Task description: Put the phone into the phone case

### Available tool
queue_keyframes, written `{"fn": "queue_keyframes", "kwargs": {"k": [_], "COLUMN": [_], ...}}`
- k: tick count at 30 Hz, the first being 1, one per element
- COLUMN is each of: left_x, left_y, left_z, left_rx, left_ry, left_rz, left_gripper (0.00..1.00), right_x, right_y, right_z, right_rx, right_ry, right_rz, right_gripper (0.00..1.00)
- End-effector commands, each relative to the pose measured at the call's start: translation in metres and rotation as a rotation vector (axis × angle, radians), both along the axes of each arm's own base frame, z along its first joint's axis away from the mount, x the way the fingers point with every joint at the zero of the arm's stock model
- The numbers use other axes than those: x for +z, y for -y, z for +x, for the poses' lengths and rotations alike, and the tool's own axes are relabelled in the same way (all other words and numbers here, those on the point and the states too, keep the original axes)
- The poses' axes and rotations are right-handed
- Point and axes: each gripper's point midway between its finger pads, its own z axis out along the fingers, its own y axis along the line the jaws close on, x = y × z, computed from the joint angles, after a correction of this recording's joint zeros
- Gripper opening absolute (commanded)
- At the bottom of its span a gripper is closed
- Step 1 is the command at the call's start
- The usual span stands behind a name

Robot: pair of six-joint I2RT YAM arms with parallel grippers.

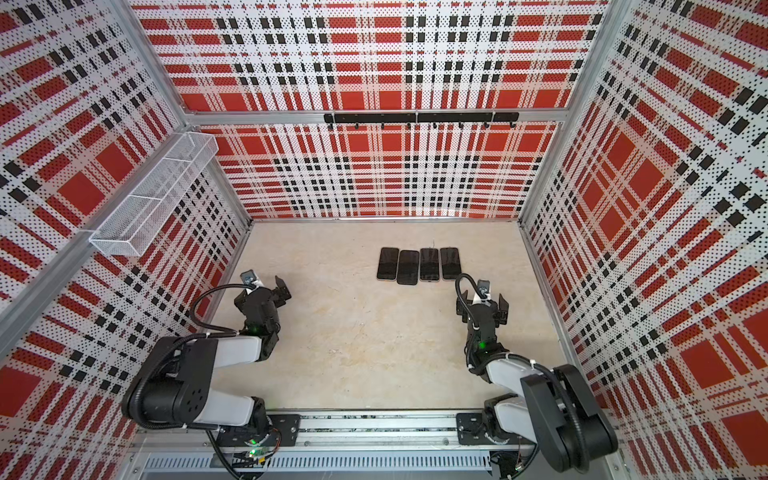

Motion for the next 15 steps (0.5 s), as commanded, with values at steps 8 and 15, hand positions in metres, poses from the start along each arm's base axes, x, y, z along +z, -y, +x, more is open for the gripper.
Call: {"fn": "queue_keyframes", "kwargs": {"k": [8,15], "left_x": [0.026,0.030], "left_y": [0.012,0.013], "left_z": [-0.020,-0.025], "left_rx": [-0.095,-0.073], "left_ry": [0.225,0.256], "left_rz": [0.061,0.078], "left_gripper": [0.98,0.98], "right_x": [0.032,0.007], "right_y": [-0.009,0.011], "right_z": [0.038,0.045], "right_rx": [0.071,0.116], "right_ry": [0.136,0.137], "right_rz": [-0.021,0.093], "right_gripper": [1.00,1.00]}}
